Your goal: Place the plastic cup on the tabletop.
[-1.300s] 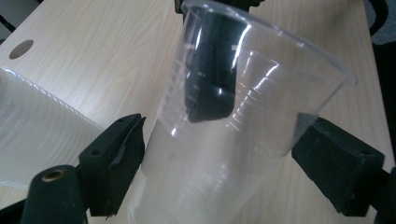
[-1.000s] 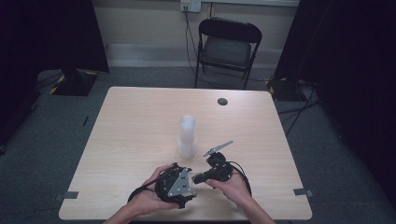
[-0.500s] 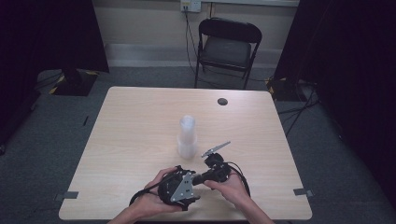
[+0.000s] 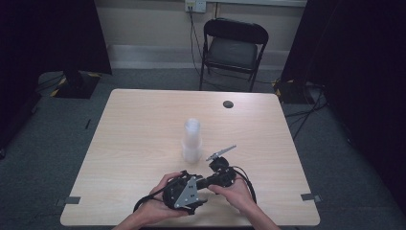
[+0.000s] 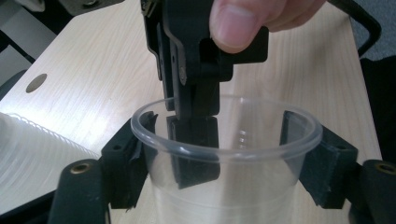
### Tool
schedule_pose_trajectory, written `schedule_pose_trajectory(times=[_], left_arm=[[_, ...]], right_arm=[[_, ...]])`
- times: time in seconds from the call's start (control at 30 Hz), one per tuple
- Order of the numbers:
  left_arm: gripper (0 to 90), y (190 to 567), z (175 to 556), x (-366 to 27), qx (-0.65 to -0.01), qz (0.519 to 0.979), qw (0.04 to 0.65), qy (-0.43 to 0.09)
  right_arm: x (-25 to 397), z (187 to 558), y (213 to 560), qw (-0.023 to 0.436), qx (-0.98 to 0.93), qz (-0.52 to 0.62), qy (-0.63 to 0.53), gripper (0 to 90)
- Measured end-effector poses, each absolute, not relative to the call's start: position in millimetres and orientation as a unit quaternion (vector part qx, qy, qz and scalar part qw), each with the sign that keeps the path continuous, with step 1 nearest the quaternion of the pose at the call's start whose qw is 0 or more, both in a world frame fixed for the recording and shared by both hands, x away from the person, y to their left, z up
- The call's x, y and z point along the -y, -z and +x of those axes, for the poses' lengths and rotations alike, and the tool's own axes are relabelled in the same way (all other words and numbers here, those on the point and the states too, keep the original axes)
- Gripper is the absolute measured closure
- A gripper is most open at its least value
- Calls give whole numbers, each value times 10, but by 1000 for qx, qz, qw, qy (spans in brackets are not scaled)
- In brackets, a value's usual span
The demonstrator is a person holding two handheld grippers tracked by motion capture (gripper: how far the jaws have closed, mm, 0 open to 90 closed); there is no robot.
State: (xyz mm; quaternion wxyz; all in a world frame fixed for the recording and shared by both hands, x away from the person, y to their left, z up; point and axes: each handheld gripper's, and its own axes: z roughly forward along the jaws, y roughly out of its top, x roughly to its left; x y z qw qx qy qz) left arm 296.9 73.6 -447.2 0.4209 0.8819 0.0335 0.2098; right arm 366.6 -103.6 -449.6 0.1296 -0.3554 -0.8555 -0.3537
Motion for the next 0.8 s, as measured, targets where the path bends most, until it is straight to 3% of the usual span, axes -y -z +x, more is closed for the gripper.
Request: schedule_pose_trajectory(times=[0.47,0.8], left_arm=[[280,4500,3028,-815,-78,872,440,-198],[279,4502,3095,-932,-124,852,475,-181]], right_arm=[[1107,3666,4444,102,846,-351,389,702],[1128,3634,4391,78,838,-333,425,685]])
